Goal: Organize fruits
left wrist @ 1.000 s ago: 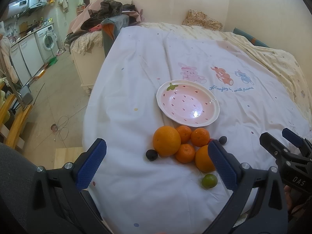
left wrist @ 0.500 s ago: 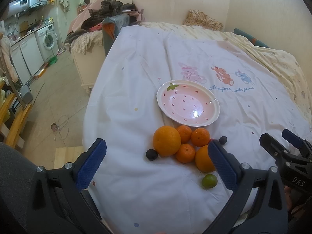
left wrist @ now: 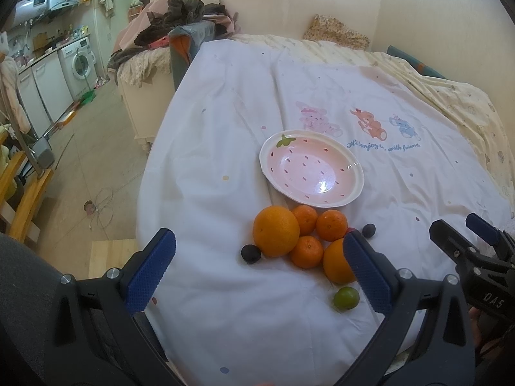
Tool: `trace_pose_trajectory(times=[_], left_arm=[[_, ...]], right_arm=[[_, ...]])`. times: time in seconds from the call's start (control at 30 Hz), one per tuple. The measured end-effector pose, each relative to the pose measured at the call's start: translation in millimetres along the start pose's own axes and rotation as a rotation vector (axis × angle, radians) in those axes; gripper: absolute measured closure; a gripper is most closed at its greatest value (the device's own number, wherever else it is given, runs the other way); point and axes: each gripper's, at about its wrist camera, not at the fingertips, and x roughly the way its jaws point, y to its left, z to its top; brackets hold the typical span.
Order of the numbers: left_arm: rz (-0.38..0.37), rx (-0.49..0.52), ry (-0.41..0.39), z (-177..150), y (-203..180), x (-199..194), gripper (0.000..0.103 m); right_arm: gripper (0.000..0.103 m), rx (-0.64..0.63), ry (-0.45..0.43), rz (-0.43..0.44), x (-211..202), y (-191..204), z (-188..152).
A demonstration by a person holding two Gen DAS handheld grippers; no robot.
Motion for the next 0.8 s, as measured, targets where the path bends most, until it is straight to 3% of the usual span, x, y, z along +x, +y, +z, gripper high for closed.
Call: trace_pose_trajectory(times=[0.53, 0.8], left_arm=[[0.004, 0.005, 0.000, 1.0, -1.1, 0.4, 0.000], [0.015, -0.014, 0.048, 1.8, -0.3, 6.1, 0.000]], right_arm=[[0.000, 0.020, 0.009, 0.011, -3.6, -1.1, 1.8], [0.000, 0.066, 0.062, 0.039, 2.8, -9.7, 6.0]])
